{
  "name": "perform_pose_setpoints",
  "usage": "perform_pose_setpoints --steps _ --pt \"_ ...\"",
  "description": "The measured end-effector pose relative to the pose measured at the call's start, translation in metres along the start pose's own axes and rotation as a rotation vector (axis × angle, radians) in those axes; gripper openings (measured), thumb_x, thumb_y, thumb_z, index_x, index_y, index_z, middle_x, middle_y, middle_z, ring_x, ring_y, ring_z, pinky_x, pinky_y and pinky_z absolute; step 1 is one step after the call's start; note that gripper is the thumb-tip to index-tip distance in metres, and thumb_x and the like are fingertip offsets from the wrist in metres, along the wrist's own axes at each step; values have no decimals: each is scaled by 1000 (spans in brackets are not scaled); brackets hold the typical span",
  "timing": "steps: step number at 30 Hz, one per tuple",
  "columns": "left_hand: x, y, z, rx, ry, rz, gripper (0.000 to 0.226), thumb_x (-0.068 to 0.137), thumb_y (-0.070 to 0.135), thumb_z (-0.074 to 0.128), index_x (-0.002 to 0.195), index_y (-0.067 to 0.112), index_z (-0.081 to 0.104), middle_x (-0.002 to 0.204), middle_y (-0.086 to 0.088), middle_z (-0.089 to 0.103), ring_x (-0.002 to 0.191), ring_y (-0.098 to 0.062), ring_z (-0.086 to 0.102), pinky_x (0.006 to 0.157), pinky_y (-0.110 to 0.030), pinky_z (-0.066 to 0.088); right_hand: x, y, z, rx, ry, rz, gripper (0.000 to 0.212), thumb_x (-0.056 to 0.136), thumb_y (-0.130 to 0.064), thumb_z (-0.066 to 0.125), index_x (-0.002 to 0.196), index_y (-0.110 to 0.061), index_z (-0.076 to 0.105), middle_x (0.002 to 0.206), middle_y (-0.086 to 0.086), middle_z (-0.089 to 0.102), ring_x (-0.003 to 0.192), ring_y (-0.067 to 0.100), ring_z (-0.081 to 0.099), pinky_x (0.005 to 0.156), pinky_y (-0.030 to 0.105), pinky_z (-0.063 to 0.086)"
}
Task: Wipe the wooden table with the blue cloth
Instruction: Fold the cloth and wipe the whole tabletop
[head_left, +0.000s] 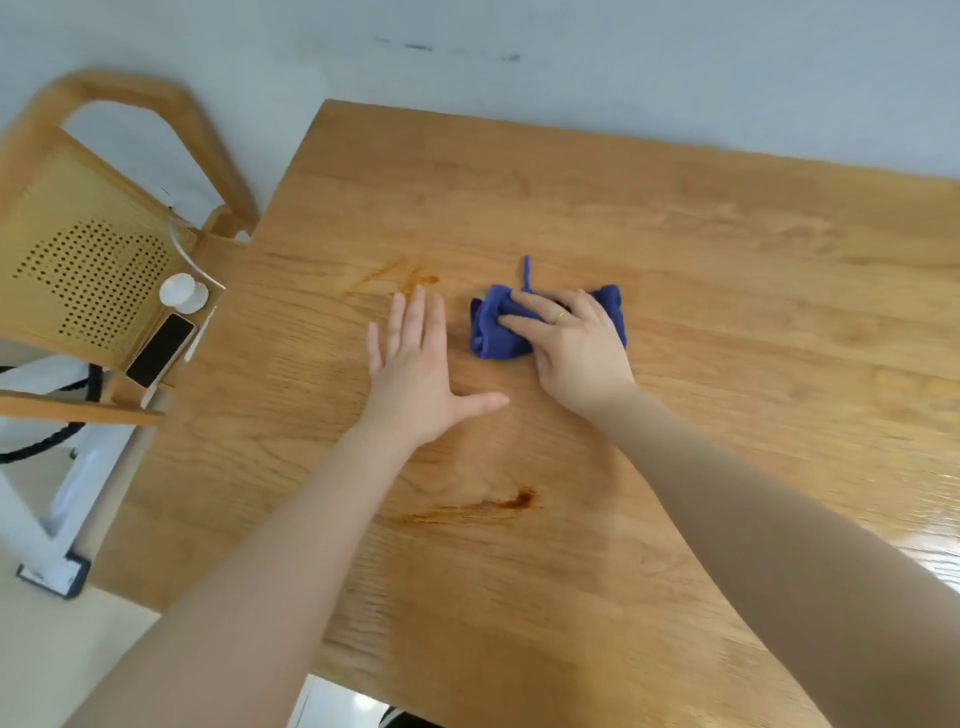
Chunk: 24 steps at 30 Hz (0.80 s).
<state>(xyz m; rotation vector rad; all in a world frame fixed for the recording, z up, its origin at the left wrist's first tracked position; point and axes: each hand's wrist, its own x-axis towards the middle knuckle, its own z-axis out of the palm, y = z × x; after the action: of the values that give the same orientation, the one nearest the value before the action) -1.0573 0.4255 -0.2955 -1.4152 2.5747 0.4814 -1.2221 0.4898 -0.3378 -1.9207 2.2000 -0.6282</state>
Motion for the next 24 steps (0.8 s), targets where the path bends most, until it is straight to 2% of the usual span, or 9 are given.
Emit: perform_pose_setpoints --steps 3,8,10,13,16,18,21,24 --pt "-2 -17 -3 -20 -4 -21 121 66 70 61 149 13 -7 157 -4 -14 143 -20 -18 116 -43 -9 37 5 5 -53 49 136 39 84 -9 43 115 -21 65 132 5 56 115 36 48 100 49 35" --pt "-14 -67 -15 111 -43 23 115 72 70 55 149 13 -7 155 -6 -23 142 -20 -21 116 -41 -9 75 2 3 -87 32 358 47 85 -3 40 122 -26 56 146 1 39 128 30 33 107 40 21" --pt "-16 -84 -22 181 -62 70 110 75 69 52 149 11 -6 154 -6 -25 142 -19 -21 116 -39 -9 62 -15 8 -94 39 320 46 84 -3 43 122 -24 57 144 4 42 127 33 36 104 43 24" --pt "-11 -97 -30 162 -81 74 107 77 68 51 150 11 -3 155 -7 -23 143 -20 -18 117 -39 -7 22 -52 24 -72 61 195 38 82 -9 49 115 -19 64 132 8 55 118 38 48 96 50 36" --pt "3 -105 -36 153 -75 51 101 78 68 50 150 14 3 156 -6 -18 144 -19 -14 116 -42 -7 -8 -77 31 -69 24 90 36 87 -26 42 114 -21 65 128 5 59 114 35 53 93 48 40" --pt "13 -111 -40 136 -67 28 104 76 67 54 150 15 3 157 -5 -16 144 -18 -12 116 -42 -7 -2 -69 27 -37 0 28 38 88 -33 40 115 -22 65 127 4 59 112 34 54 91 47 42" --pt "23 -120 -37 243 -79 77 108 76 67 52 149 12 -4 156 -9 -17 144 -20 -12 115 -41 -8 33 -42 22 -37 76 138 37 88 -32 43 112 -20 67 126 7 60 110 36 55 90 48 43" --pt "29 -124 -33 297 -105 58 116 71 74 48 147 7 -10 155 -13 -20 144 -23 -14 115 -40 -9 63 -27 23 -81 149 322 31 90 -26 48 117 -19 64 132 8 55 114 37 50 95 46 38"
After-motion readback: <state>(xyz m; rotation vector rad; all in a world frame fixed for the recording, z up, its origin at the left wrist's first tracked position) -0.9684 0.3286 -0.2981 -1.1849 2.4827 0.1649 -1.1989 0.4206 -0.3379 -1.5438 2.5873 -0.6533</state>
